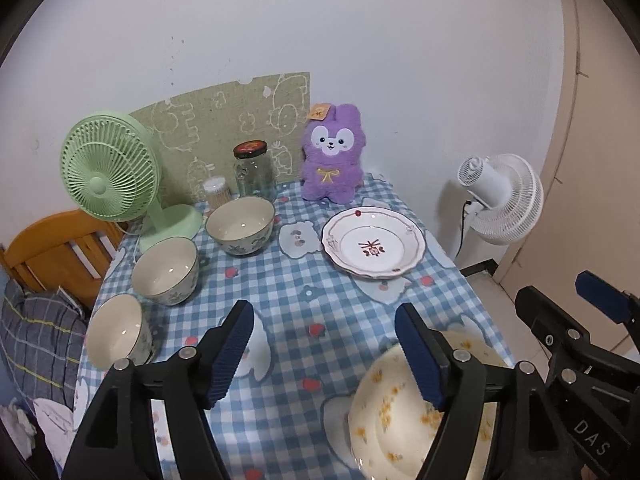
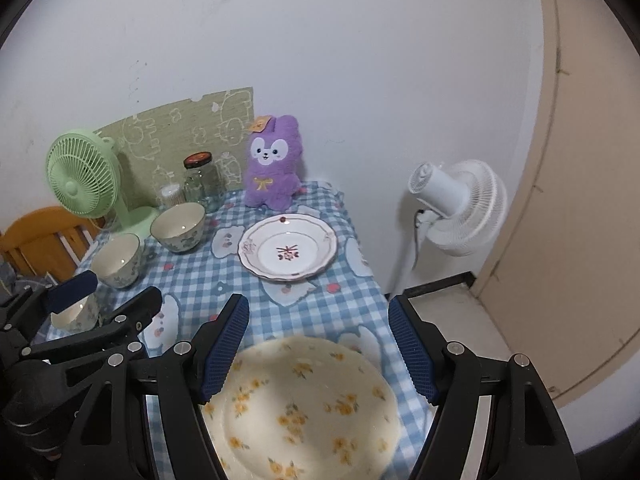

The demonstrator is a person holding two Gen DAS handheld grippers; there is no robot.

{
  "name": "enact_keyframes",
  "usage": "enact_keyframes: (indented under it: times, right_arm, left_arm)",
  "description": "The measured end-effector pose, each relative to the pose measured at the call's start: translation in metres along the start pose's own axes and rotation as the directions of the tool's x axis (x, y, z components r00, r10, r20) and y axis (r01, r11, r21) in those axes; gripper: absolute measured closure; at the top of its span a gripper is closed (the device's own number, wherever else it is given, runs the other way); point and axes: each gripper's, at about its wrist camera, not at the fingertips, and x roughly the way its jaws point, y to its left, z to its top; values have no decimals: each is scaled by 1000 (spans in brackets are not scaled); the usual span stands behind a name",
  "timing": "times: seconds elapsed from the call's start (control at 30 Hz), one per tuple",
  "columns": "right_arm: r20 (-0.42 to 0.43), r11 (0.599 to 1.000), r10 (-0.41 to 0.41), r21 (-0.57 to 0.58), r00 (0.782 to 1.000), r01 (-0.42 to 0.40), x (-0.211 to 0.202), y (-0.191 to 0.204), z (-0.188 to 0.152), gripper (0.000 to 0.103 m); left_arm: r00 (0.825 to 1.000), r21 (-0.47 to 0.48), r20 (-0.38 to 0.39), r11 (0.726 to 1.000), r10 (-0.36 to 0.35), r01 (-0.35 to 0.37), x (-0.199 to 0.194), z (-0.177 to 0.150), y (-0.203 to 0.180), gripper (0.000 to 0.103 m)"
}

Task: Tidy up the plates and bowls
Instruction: 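Move both grippers to the white plate with red rim and flower motif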

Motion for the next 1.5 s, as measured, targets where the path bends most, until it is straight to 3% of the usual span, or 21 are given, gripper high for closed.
enact_keyframes:
  times: [0.17,0.3,0.5,0.77,1.33,1.5]
  right_arm:
    - [-10,998,60,-3,998,-60,40,-7,20,26]
    - [37,999,42,-17,998,-42,65,-10,31,25]
    - [-19,998,58,-28,998,-59,99,-14,56,25]
    - [-122,993,112,-19,986,-115,135,-20,86,25]
    - [-240,990,105,-63,965,-123,237,-23,92,25]
    - [-271,985,118,-87,955,-147,266,-19,87,25]
  left_arm:
    - [1000,24,17,999,22,-22,30,20,-1,24]
    - [998,54,36,997,45,-47,51,34,-7,23]
    - [995,9,-85,999,-50,51,95,61,-2,21]
    - [993,-30,-117,1000,-2,-1,116,85,-4,16]
    - [970,-122,-244,991,17,-48,212,83,-4,15]
    - [963,-130,-269,990,15,-52,238,78,0,22]
